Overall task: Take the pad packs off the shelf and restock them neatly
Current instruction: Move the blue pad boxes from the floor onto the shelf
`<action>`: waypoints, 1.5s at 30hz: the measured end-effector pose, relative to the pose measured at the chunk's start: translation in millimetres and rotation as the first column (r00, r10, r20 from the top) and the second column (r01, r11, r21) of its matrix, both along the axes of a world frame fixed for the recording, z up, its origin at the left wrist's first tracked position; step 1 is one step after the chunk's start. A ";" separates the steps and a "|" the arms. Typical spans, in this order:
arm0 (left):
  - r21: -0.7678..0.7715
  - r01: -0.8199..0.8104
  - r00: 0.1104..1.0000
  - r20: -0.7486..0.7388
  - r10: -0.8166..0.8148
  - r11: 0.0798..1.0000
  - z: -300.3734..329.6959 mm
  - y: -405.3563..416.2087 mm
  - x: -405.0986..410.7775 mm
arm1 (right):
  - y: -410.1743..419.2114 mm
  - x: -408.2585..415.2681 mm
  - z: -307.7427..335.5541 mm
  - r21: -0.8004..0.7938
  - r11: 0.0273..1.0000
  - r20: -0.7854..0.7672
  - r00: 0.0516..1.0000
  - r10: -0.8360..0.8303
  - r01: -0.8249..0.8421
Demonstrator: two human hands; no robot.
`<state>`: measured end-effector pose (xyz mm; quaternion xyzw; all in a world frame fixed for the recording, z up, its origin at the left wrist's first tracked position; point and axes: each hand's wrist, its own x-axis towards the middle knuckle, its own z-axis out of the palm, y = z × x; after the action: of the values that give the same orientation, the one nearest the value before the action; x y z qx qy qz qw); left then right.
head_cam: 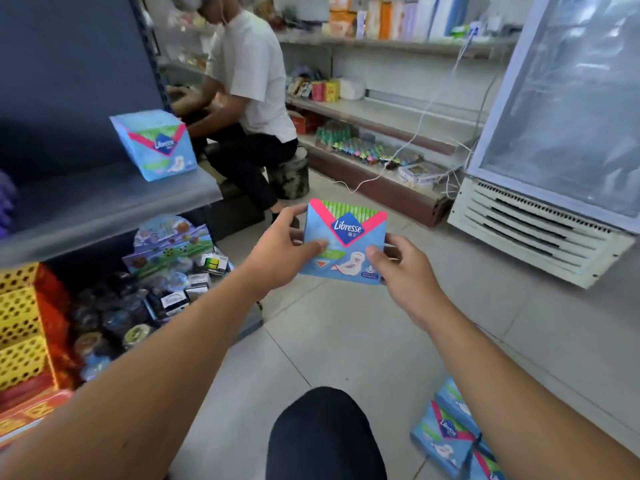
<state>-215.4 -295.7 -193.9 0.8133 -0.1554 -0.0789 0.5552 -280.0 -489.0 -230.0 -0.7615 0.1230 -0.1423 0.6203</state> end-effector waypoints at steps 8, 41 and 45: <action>-0.091 -0.304 0.938 0.144 0.315 0.948 37.3 118.3 45.3 | 114.0 106.9 52.1 -0.189 0.959 0.075 0.970 0.230 -0.212; 0.178 -0.702 0.705 0.309 0.638 0.690 -0.3 215.3 275.8 | 242.7 391.1 24.4 -0.454 0.819 0.052 0.908 0.416 -0.349; 0.223 -0.709 0.701 0.325 0.634 0.669 2.0 216.5 257.8 | 238.3 375.5 30.7 -0.482 0.806 0.017 0.915 0.402 -0.345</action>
<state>42.4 -79.2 -191.9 0.8972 0.1118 0.1979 0.3787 95.5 -250.7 -199.3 -0.8878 -0.1044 -0.0878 0.4396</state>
